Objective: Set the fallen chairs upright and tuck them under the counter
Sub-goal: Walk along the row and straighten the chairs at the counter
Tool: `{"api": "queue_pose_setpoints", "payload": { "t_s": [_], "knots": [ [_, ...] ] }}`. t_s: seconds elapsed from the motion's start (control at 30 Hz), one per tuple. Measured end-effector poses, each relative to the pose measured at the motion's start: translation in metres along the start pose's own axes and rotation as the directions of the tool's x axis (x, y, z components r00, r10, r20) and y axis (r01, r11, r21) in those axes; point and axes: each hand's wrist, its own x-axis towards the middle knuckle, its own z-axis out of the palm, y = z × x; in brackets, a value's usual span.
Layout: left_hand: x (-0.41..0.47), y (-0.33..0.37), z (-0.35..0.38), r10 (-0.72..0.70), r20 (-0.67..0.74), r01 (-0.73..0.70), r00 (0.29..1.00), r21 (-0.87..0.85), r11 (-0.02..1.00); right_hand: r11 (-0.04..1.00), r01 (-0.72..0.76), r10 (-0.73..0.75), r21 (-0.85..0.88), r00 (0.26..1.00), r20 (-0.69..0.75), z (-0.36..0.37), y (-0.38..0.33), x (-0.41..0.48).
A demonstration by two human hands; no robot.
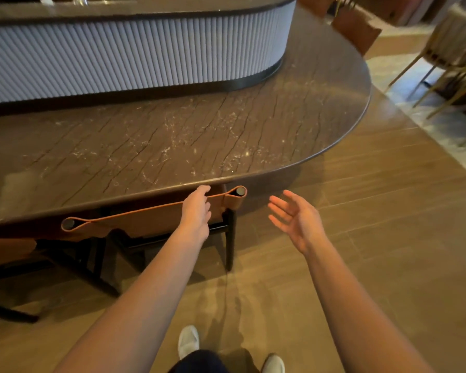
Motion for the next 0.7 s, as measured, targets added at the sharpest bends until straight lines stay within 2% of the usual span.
{"api": "queue_pose_setpoints", "payload": {
  "t_s": [0.13,0.37,0.7],
  "knots": [
    [-0.026,-0.033,0.073,-0.012,0.1,0.01,0.995,0.028,1.0,0.999,0.03,-0.03,0.015,0.999,-0.013,-0.074,-0.048,-0.011],
    [-0.046,-0.08,0.194,0.035,0.255,-0.055,0.966,0.074,0.996,0.994,0.101,-0.098,0.035,0.992,-0.077,-0.185,-0.119,-0.02],
    [-0.004,-0.077,0.347,0.039,0.371,-0.078,0.928,0.09,0.993,0.987,0.13,-0.114,0.094,0.981,-0.157,-0.282,-0.21,0.042]
  ]
}}
